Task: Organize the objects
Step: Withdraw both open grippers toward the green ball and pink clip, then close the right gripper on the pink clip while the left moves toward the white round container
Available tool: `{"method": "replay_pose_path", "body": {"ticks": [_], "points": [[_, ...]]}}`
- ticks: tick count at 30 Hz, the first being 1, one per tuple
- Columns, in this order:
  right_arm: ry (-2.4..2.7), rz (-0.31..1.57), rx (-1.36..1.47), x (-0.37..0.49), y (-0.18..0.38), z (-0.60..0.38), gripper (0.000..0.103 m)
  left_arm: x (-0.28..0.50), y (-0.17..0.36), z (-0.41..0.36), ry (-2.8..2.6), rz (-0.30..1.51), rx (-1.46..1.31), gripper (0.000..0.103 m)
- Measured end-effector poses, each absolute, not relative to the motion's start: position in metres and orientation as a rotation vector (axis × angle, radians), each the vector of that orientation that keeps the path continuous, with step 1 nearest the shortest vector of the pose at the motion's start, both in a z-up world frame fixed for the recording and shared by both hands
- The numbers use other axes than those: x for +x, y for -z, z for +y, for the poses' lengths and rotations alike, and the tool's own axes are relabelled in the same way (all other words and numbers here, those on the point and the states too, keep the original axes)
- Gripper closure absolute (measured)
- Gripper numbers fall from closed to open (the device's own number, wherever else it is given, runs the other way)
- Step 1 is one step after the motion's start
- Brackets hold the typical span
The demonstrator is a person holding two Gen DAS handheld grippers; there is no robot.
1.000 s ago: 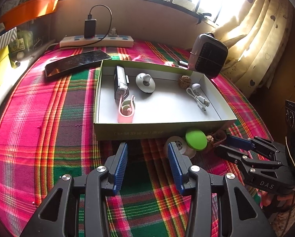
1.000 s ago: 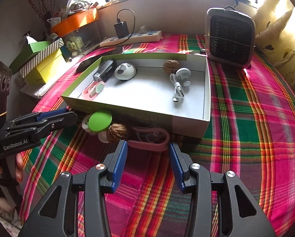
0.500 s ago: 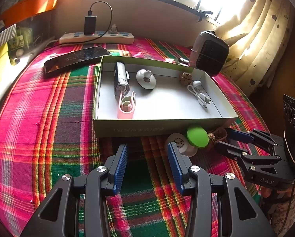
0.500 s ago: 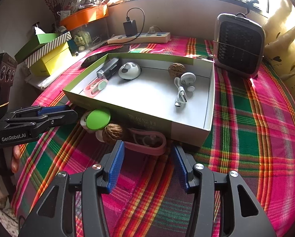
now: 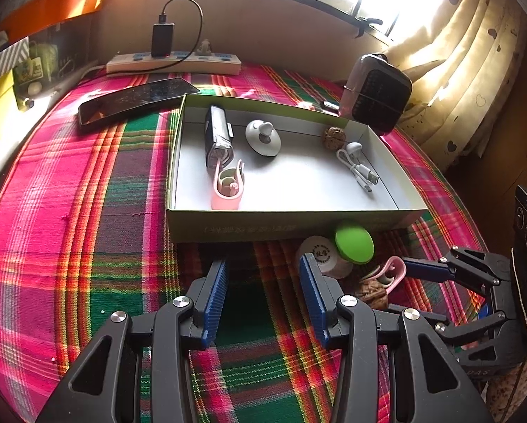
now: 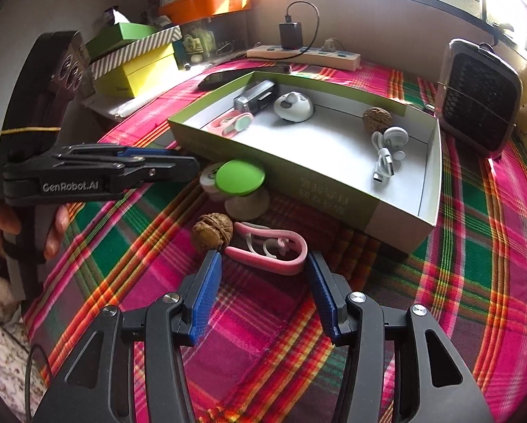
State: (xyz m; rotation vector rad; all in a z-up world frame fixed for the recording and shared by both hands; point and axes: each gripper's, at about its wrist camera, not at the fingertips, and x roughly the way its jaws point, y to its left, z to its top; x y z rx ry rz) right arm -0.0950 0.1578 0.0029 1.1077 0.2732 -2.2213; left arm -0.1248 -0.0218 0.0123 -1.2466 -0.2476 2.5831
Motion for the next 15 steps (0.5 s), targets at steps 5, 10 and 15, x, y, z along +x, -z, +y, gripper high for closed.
{"method": "replay_pose_path", "body": {"ticks": [5, 10, 15], "points": [[2.228, 0.287, 1.093, -0.091, -0.004, 0.160, 0.052, -0.125, -0.012, -0.023, -2.580, -0.248, -1.249, 0.063], [2.265, 0.318, 1.106, -0.096, -0.002, 0.161, 0.051, -0.126, -0.012, -0.023, -2.582, -0.248, -1.250, 0.063], [2.235, 0.387, 1.080, -0.097, -0.001, 0.149, 0.043, -0.125, -0.012, -0.023, -2.578, -0.249, -1.254, 0.063]]}}
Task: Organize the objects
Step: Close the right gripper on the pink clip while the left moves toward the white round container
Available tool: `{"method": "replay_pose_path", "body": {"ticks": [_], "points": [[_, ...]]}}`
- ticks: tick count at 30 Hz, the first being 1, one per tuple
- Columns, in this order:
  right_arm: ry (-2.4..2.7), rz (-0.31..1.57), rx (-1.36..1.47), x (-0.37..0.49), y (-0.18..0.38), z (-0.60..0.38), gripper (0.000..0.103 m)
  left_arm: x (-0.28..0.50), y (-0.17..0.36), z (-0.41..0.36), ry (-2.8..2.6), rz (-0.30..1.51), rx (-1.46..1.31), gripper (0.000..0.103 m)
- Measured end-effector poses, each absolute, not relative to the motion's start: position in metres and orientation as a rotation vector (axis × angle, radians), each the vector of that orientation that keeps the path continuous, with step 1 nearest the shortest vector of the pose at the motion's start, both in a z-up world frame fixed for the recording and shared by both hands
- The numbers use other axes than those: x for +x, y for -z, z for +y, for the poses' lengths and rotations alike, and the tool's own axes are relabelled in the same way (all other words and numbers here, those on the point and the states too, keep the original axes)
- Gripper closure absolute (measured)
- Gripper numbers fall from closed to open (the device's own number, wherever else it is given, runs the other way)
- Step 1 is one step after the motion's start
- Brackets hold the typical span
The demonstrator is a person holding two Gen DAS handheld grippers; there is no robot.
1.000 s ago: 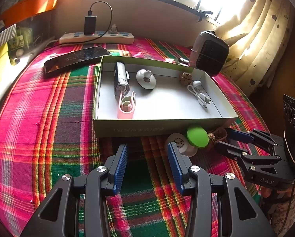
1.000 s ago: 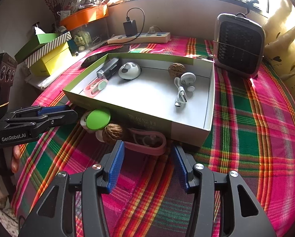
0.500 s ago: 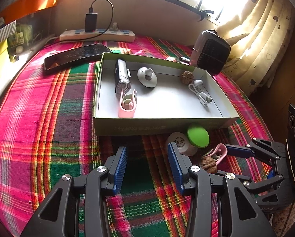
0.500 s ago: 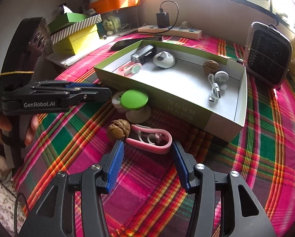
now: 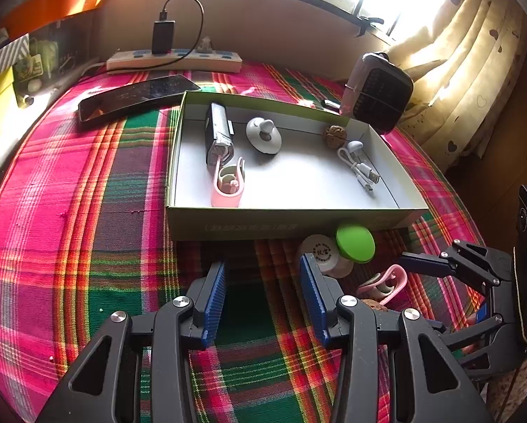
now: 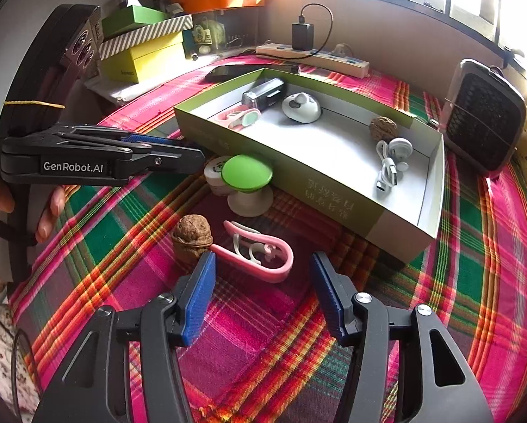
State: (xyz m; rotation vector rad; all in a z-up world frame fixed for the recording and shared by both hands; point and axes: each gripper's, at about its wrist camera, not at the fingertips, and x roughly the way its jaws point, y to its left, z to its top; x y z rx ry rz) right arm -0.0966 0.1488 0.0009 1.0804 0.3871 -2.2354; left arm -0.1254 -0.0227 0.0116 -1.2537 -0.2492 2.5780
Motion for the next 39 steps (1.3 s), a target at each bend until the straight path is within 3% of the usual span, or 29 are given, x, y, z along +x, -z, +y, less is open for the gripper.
{"method": "replay_pose_path", "body": {"ticks": [15, 19, 39], "points": [[2.246, 0.411, 1.083, -0.105, 0.000, 0.140, 0.043, -0.126, -0.012, -0.023, -2.575, -0.254, -1.255, 0.063], [2.285, 0.391, 1.093, -0.106, -0.001, 0.144, 0.056, -0.125, -0.011, -0.021, -2.571, -0.253, -1.254, 0.063], [2.427, 0.296, 1.168, -0.105, -0.001, 0.163, 0.057, -0.126, -0.017, -0.010, -2.522, -0.201, -1.237, 0.062]]}}
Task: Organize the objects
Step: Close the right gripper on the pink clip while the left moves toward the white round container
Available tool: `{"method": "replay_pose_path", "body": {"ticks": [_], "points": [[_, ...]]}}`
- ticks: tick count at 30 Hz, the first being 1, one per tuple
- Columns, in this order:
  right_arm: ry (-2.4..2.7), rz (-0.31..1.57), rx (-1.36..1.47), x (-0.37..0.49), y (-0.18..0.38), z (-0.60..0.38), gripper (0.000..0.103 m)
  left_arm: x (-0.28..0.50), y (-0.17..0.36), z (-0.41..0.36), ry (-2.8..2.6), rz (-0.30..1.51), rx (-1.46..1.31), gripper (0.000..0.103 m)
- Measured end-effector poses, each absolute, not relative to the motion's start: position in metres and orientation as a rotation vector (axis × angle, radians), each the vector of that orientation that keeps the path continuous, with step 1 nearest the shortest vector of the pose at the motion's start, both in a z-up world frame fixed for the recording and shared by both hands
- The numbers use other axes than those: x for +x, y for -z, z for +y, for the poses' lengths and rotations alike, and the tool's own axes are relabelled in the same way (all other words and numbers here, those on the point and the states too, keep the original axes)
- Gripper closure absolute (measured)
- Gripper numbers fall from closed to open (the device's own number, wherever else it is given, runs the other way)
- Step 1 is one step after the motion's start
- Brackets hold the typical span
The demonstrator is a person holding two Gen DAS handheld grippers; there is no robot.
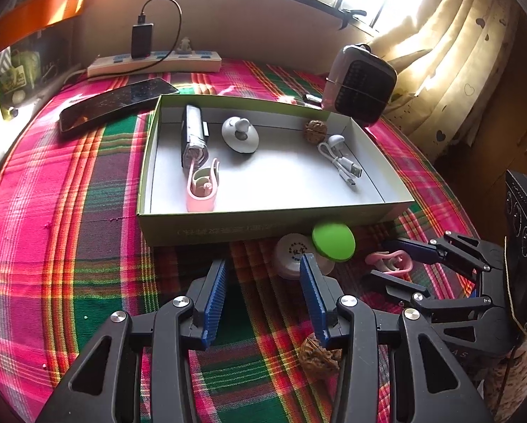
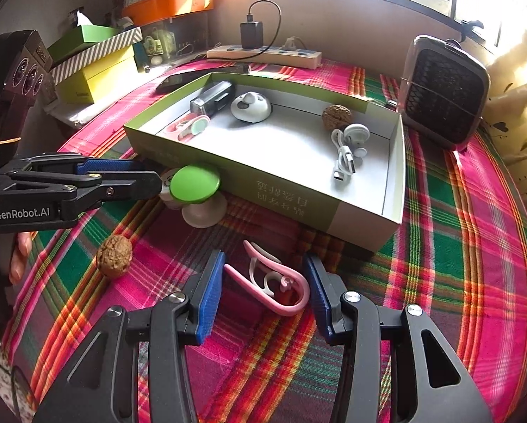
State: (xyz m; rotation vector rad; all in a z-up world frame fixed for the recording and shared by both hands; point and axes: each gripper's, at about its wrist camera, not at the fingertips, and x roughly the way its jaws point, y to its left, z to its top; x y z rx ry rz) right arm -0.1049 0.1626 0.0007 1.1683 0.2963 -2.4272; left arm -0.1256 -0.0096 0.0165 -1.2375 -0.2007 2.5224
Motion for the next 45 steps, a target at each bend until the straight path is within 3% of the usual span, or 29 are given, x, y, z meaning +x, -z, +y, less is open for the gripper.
{"method": "replay_pose_path", "body": {"ticks": [15, 20, 30, 40, 45], "points": [[2.445, 0.298, 1.176, -0.099, 0.000, 0.166, 0.056, -0.136, -0.013, 0.009, -2.497, -0.067, -1.261, 0.061], [2.447, 0.305, 1.179, -0.098, 0.000, 0.166, 0.049, -0.141, -0.013, 0.011, -2.514, -0.048, -1.268, 0.061], [2.451, 0.308, 1.179, -0.097, 0.000, 0.166, 0.048, -0.144, -0.013, 0.012, -2.539, -0.045, -1.275, 0.061], [2.448, 0.295, 1.182, -0.097, 0.000, 0.166, 0.048, -0.143, -0.013, 0.005, -2.565, -0.082, -1.277, 0.076], [2.449, 0.295, 1.182, -0.097, 0.000, 0.166, 0.048, -0.143, -0.012, 0.004, -2.570, -0.084, -1.277, 0.076]]}}
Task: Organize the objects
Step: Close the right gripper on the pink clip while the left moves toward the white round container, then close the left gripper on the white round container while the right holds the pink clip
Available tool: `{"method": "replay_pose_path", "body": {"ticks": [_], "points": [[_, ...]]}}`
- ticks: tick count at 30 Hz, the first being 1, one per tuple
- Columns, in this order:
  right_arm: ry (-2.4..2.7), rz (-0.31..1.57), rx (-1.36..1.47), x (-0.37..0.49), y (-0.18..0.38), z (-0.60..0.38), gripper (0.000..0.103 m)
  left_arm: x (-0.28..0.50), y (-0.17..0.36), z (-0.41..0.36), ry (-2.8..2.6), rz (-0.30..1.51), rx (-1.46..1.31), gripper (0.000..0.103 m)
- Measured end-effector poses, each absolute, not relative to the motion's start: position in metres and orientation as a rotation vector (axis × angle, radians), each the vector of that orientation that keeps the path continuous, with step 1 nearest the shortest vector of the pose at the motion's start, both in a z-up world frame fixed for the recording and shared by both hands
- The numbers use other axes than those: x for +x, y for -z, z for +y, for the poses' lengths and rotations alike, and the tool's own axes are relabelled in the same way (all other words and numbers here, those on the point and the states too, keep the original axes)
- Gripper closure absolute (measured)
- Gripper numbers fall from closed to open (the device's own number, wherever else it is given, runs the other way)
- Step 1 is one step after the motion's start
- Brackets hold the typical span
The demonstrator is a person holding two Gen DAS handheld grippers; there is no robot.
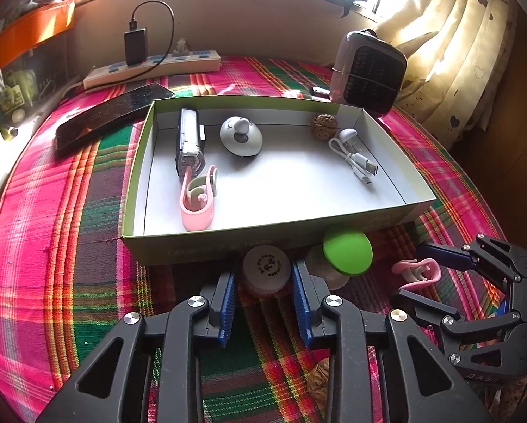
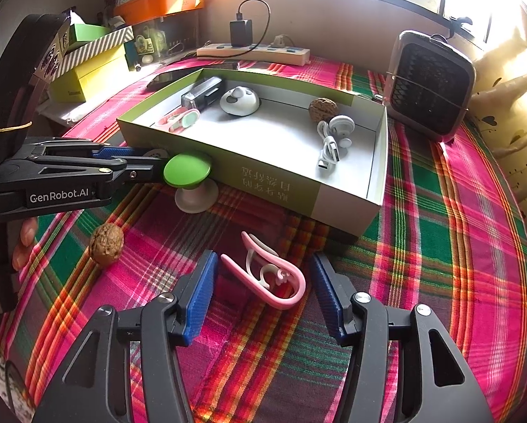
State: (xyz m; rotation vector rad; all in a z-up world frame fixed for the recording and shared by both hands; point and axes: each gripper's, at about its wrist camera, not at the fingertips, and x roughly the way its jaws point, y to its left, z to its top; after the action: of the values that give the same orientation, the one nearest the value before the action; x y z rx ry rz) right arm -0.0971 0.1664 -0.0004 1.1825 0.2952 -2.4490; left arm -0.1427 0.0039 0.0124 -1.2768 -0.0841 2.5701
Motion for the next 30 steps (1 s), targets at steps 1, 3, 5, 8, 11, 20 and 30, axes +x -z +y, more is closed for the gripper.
{"method": "replay_pose_path", "body": {"ticks": [1, 3, 5, 8, 11, 20, 30], "points": [[2.449, 0.296, 1.182, -0.0970, 0.0004, 0.1664, 0.048, -0.1428, -0.0125, 0.0038, -2.570, -0.086, -1.277, 0.076], [2.449, 0.295, 1.182, -0.0971, 0.0004, 0.1665, 0.048, -0.1422, -0.0126, 0.0030, -2.572, -0.087, -1.274, 0.076], [2.449, 0.296, 1.182, -0.0968, 0.0006, 0.1663, 0.048, -0.1421, -0.0125, 0.0031, -2.572, -0.087, -1.275, 0.076], [2.451, 0.290, 1.181, -0.0963, 0.0006, 0.1669, 0.052, -0.1419, -0.0121, 0.0027, -2.572, -0.089, -1.274, 0.076], [2.459, 0.281, 1.180, -0.0957, 0.0001, 0.1687, 0.060, -0.1417, -0.0119, 0.0029, -2.572, -0.087, -1.275, 0.076], [2.466, 0.273, 1.178, -0.0958, -0.0005, 0.1697, 0.079, -0.1409, -0.0119, 0.0025, -2.572, -0.091, -1.273, 0.076], [2.467, 0.274, 1.177, -0.0954, 0.0000, 0.1697, 0.079, -0.1402, -0.0123, 0.0019, -2.576, -0.084, -1.269, 0.076]]}}
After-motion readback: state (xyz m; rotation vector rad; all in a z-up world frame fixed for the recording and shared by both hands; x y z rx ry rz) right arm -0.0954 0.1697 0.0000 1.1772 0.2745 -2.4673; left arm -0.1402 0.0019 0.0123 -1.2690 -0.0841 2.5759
